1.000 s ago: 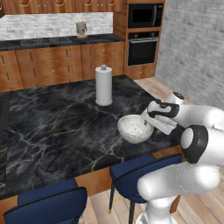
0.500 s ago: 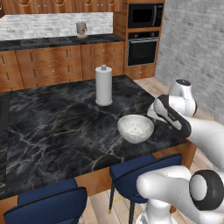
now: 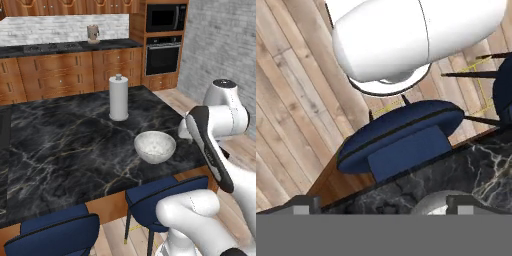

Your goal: Pick up the bowls from the cabinet and place each bowl in front of a stool on the dining counter.

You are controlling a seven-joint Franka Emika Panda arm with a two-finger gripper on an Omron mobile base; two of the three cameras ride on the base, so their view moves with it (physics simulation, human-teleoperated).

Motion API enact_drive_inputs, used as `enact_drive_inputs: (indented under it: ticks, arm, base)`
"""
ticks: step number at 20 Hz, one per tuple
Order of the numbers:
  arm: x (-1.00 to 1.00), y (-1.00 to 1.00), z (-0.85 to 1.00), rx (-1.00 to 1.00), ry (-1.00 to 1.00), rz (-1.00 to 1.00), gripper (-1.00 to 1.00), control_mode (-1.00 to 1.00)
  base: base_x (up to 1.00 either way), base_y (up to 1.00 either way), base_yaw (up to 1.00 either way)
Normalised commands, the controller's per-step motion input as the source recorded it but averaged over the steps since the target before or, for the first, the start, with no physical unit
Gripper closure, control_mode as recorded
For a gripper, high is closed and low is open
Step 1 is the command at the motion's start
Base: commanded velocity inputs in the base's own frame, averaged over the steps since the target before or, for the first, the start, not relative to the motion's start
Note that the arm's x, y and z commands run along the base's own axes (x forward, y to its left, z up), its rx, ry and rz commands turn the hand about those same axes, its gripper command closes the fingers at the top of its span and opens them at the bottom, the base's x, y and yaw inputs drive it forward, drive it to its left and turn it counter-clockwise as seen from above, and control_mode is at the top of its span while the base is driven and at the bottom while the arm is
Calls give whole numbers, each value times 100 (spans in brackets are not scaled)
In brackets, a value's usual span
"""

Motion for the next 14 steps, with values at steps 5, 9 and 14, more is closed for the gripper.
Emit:
enact_drive_inputs:
  ticks: [5,9,14]
  arm:
    - [-100,9,71,0,8,26,-100,-100]
    - [-95,25,37,0,4,23,-100,-100]
    - [-35,64,32,0,4,9,-100,-100]
  base:
    - [0,0,0]
    - [0,0,0]
    - [0,0,0]
